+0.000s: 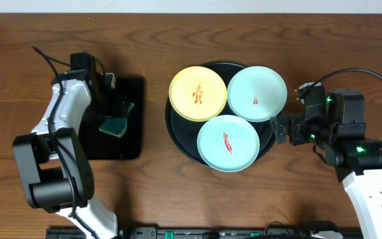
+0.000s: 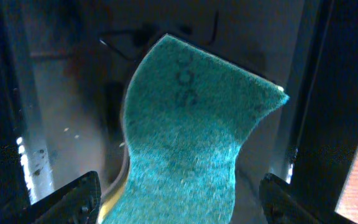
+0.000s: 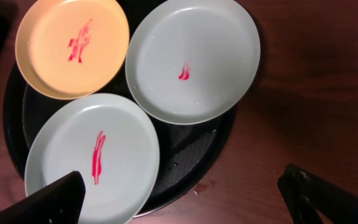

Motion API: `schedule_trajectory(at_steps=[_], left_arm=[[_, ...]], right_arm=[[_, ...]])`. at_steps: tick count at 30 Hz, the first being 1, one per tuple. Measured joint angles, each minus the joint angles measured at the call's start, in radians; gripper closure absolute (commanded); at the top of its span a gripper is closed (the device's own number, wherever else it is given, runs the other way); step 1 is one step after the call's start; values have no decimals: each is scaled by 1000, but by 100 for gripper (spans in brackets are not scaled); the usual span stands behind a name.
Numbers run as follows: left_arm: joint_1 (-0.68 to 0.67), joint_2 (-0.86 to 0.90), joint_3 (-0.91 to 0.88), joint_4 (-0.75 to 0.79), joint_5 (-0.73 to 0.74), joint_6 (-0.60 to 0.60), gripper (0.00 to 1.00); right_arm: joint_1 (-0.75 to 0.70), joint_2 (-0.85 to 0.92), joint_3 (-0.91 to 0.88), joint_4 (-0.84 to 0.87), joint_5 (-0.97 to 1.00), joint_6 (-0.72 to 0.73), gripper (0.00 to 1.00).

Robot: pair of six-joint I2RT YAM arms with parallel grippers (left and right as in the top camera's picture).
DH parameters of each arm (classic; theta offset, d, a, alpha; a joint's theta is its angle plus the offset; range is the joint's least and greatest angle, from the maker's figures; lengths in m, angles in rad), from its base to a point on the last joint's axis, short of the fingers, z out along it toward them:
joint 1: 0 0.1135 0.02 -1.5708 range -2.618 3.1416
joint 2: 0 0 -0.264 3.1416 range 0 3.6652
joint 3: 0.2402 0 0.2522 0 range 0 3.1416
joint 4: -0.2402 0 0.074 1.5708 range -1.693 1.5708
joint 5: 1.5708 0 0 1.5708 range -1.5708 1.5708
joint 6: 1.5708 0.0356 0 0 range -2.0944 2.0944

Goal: Clean dirty plates on tray and stack at the side
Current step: 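Lower the left gripper and grasp the green sponge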

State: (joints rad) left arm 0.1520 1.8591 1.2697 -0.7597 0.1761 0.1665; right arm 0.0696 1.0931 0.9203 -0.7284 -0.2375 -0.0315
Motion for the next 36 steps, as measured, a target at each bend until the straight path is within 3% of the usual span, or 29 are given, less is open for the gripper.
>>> schedule_trajectory(at_steps=[10,15,23,27,30,36], left_arm=[[-18,0,-80,109,0,-1,18],[-18,0,-83,121,0,-6,29],[-18,0,-105,142,-8,-13,36],[-18,0,-130,166,-10,-21,56],[-18,0,-139,162,-11,-27,92],[-18,0,-142,162,-10,-61,93]], right_arm=[[0,0,0,0,2,0,1],[0,0,0,0,2,0,1],[0,0,0,0,2,0,1],[0,0,0,0,2,0,1],[0,0,0,0,2,0,1],[0,0,0,0,2,0,1]])
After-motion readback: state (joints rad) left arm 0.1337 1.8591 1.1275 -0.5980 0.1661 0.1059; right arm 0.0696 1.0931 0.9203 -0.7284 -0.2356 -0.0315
